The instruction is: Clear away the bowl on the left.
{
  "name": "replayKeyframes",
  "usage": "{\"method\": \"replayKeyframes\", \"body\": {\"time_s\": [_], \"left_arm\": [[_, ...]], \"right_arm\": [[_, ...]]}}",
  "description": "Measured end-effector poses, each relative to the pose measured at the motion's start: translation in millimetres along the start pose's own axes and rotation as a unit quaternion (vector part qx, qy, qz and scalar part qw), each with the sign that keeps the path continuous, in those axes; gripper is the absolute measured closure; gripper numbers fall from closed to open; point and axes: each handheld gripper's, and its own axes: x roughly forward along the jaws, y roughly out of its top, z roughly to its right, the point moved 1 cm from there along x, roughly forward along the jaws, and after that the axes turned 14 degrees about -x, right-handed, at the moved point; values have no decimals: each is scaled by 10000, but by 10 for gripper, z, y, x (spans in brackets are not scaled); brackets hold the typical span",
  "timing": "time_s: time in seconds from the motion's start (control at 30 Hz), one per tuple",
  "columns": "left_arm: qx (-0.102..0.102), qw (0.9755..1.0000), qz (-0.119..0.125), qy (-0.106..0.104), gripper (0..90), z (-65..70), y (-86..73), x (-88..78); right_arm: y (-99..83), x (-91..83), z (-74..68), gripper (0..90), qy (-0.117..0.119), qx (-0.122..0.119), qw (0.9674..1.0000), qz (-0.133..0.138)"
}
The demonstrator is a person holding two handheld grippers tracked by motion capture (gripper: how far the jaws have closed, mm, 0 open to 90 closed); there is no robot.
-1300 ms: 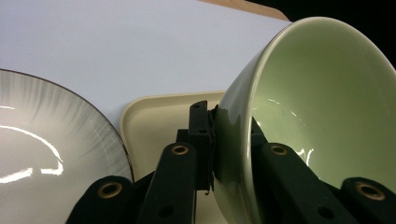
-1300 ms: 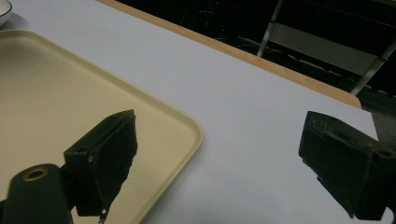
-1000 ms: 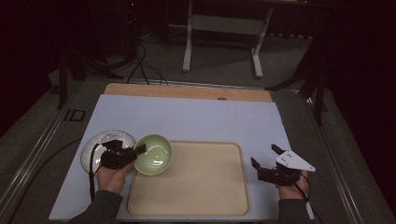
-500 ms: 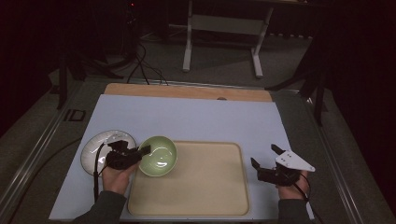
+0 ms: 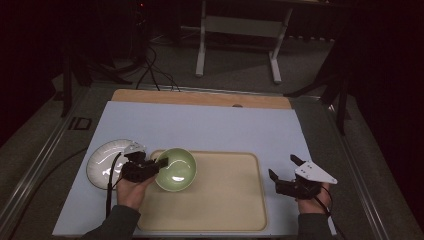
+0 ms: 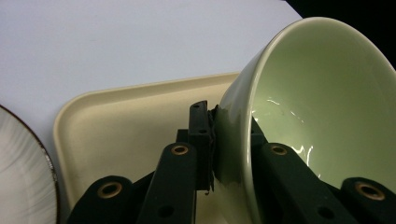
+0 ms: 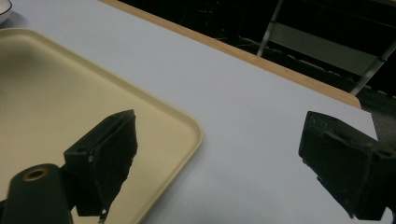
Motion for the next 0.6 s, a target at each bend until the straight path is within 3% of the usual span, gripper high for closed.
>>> {"method": "replayKeyframes", "body": {"time_s": [0.6], "left_arm": [[246, 9993, -269, -73, 820, 120, -78, 158]], "right_arm": [[-2, 0, -1, 110, 2, 0, 10000, -4]]}}
